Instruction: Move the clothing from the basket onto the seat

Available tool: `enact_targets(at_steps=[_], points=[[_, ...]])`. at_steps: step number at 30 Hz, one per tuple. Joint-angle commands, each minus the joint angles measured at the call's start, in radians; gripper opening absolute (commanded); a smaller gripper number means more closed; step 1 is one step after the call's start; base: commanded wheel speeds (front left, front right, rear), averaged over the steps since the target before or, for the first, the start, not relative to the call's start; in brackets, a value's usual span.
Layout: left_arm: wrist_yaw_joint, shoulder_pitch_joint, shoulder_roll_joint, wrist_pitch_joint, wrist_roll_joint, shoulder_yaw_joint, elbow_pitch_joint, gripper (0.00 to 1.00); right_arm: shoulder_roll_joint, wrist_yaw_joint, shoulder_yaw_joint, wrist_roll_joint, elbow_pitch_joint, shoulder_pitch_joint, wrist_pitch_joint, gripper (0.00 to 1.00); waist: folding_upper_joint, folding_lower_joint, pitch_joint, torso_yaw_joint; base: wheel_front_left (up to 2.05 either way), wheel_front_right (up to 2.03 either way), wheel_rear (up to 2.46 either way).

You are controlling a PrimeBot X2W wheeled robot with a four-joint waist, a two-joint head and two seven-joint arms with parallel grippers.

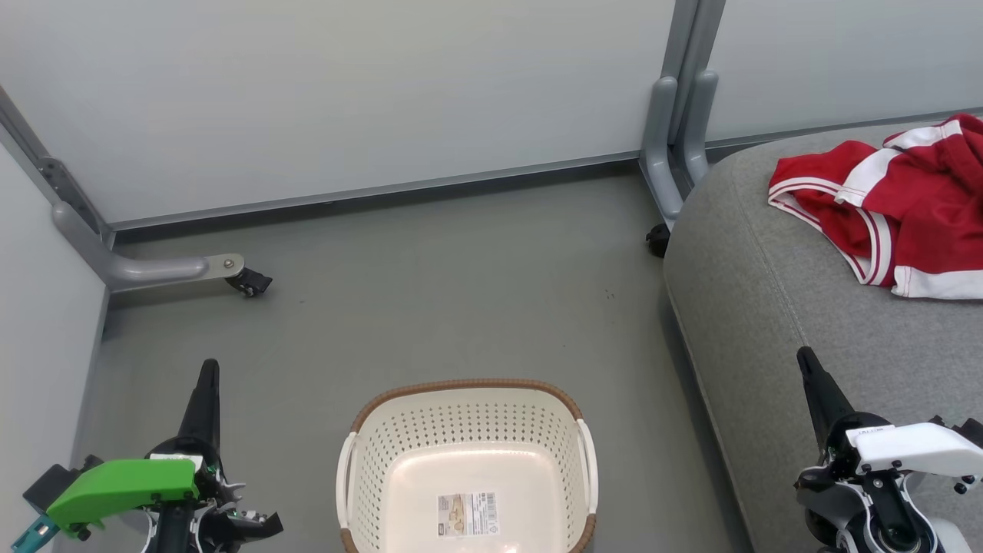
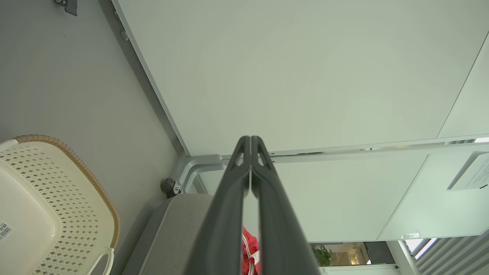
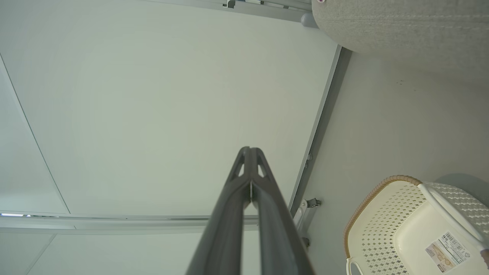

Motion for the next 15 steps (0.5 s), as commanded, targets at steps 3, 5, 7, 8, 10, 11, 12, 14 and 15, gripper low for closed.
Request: enact_targets(at_steps=[3,5,7,8,10,11,12,14,15], points=[[-0.008,-0.019,0.006,0.011,-0.036,0.007,-0.006,0.00,-0.007,0.000,-0.005,0.035,-0.004,-0.013,0.011,0.00,0.0000,0.0000,0.000,-0.003,0.00,0.00,0.00],[-0.008,-0.019,0.006,0.013,-0.050,0.009,-0.006,0.00,-0.007,0.000,-0.006,0.049,-0.004,-0.014,0.014,0.00,0.0000,0.0000,0.000,-0.004,0.00,0.00,0.00],[-0.008,-0.019,0.006,0.017,-0.064,0.010,-0.006,0.00,-0.007,0.000,-0.007,0.063,-0.004,-0.013,0.017,0.00,0.0000,0.0000,0.000,-0.006,0.00,0.00,0.00],[-0.008,-0.020,0.006,0.018,-0.069,0.011,-0.006,0.00,-0.007,0.000,-0.007,0.068,-0.004,-0.013,0.018,0.00,0.0000,0.0000,0.000,-0.007,0.00,0.00,0.00],[-0.009,-0.020,0.006,0.021,-0.085,0.012,-0.007,0.00,-0.007,0.000,-0.008,0.082,-0.004,-0.014,0.022,0.00,0.0000,0.0000,0.000,-0.008,0.00,0.00,0.00],[-0.009,-0.020,0.006,0.022,-0.092,0.013,-0.007,0.00,-0.007,0.000,-0.008,0.089,-0.004,-0.014,0.025,0.00,0.0000,0.0000,0.001,-0.009,0.00,0.00,0.00],[-0.009,-0.020,0.006,0.025,-0.096,0.013,-0.007,0.00,-0.007,0.000,-0.009,0.095,-0.004,-0.014,0.025,0.00,0.0000,0.0000,0.001,-0.010,0.00,0.00,0.00],[-0.009,-0.020,0.006,0.025,-0.092,0.013,-0.007,0.00,-0.007,0.000,-0.008,0.092,-0.003,-0.014,0.024,0.00,0.0000,0.0000,0.001,-0.010,0.00,0.00,0.00],[-0.009,-0.020,0.006,0.025,-0.092,0.013,-0.007,0.00,-0.007,0.000,-0.008,0.092,-0.003,-0.014,0.024,0.00,0.0000,0.0000,0.001,-0.010,0.00,0.00,0.00]])
